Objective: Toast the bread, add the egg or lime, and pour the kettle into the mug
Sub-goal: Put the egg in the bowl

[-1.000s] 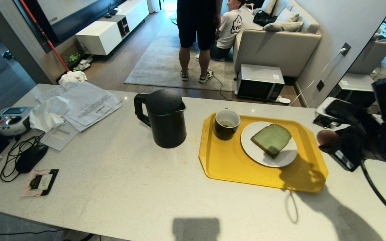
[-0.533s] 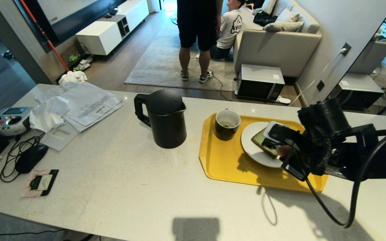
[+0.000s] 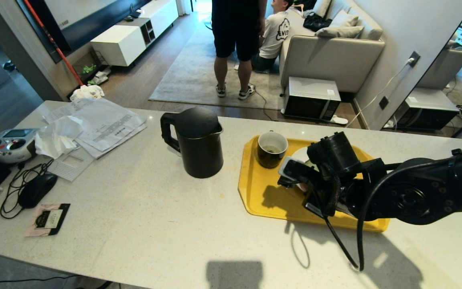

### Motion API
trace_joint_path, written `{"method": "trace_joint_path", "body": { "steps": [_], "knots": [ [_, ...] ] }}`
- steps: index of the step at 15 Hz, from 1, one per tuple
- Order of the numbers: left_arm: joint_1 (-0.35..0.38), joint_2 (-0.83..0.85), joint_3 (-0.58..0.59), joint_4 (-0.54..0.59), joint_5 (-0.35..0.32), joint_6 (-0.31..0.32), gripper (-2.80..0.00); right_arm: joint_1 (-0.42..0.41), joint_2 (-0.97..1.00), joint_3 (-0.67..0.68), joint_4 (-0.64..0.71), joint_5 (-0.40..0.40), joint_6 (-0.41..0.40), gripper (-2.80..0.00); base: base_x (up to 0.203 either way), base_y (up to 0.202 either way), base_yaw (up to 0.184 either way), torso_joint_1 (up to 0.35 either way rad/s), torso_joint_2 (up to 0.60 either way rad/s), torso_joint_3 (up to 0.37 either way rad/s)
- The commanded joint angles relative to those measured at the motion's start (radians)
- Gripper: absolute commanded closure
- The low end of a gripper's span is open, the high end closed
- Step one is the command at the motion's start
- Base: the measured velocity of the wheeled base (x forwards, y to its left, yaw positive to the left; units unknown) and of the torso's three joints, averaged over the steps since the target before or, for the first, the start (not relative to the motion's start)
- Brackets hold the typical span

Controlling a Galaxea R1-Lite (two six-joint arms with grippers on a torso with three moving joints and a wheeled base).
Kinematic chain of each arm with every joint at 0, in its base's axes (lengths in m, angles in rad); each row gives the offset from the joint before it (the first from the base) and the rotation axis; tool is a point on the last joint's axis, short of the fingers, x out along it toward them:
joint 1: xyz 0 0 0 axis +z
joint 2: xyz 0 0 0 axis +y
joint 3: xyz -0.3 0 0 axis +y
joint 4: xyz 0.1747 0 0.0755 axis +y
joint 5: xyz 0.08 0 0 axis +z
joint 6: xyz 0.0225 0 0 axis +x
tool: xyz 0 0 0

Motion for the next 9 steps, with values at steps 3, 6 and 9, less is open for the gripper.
{"method": "trace_joint_path", "body": {
  "steps": [3,6,9],
  "knots": [
    [0.000,0.001,0.001,0.000,0.000,0.000,0.00,-0.002,0.053,-0.158,0.183,0.004,-0.067,0.00,0.000,0.000,0.000,0.000,0.00,0.000],
    [0.000,0.001,0.000,0.000,0.000,0.000,0.00,-0.040,0.118,-0.271,0.287,0.023,-0.071,0.00,0.000,0.000,0.000,0.000,0.00,0.000],
    [0.000,0.001,0.000,0.000,0.000,0.000,0.00,-0.064,0.188,-0.313,0.296,0.032,-0.072,0.00,0.000,0.000,0.000,0.000,0.00,0.000]
  ]
}}
